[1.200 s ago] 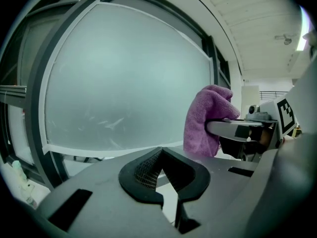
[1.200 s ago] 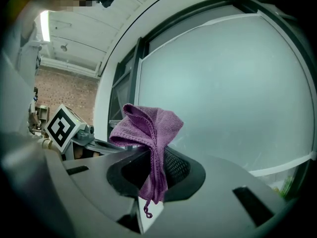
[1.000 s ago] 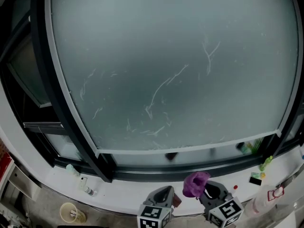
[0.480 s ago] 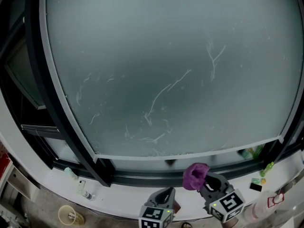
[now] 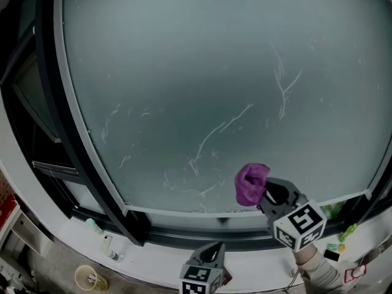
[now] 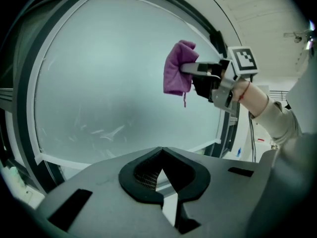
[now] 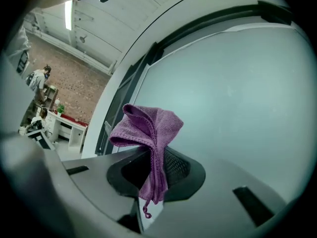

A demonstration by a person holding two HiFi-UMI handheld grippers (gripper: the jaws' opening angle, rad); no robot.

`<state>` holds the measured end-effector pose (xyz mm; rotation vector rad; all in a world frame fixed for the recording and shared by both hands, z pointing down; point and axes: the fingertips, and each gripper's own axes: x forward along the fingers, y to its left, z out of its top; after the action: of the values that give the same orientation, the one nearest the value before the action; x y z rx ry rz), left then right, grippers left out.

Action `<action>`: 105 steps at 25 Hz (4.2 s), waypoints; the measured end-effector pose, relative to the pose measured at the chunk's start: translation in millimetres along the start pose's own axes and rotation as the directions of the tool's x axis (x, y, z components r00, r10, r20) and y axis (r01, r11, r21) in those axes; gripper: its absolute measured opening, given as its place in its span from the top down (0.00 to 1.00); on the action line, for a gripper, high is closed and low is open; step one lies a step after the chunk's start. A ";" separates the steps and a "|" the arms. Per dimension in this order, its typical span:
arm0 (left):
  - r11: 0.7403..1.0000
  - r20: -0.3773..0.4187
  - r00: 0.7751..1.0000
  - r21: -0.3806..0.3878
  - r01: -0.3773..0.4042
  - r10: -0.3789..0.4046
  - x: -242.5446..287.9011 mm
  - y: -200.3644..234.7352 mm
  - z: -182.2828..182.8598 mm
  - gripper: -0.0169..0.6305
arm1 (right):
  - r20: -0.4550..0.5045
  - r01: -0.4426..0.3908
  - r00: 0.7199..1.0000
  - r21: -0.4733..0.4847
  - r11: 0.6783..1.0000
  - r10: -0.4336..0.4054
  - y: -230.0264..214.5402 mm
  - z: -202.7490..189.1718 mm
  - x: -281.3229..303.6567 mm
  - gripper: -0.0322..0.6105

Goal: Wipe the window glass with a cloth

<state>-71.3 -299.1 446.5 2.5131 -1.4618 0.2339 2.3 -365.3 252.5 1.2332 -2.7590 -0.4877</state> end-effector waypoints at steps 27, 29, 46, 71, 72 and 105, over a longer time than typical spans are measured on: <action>0.989 0.017 0.989 -0.033 -0.145 0.145 22.7 25.1 24.6 0.97 | 0.057 0.114 0.993 -0.172 0.979 -0.105 -140.1 157.1 165.2 0.87; 0.987 0.018 0.988 -0.036 -0.154 0.154 21.0 26.8 24.8 0.97 | 0.050 0.121 0.992 -0.173 0.977 -0.114 -142.9 156.7 169.4 0.87; 0.987 0.025 0.987 -0.034 -0.157 0.158 13.6 24.0 24.2 0.97 | 0.021 0.188 0.982 -0.192 0.963 -0.187 -168.7 146.5 155.2 0.87; 1.000 0.023 0.999 0.015 -0.025 0.025 47.5 -22.8 29.9 0.97 | -0.063 0.461 0.874 -0.202 0.864 -0.482 -306.9 88.0 11.1 0.87; 1.000 0.023 1.000 0.017 -0.021 0.021 48.1 -23.5 30.0 0.97 | -0.065 0.470 0.869 -0.203 0.859 -0.491 -310.3 86.7 7.6 0.87; 0.989 0.026 0.989 -0.035 -0.143 0.144 18.1 13.1 20.0 0.97 | -0.032 0.153 0.987 -0.067 0.986 -0.155 -135.1 16.0 73.3 0.87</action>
<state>-73.3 -325.9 433.2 2.3971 -1.6462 0.1973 46.0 -499.8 190.2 1.4315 -2.6081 -0.5551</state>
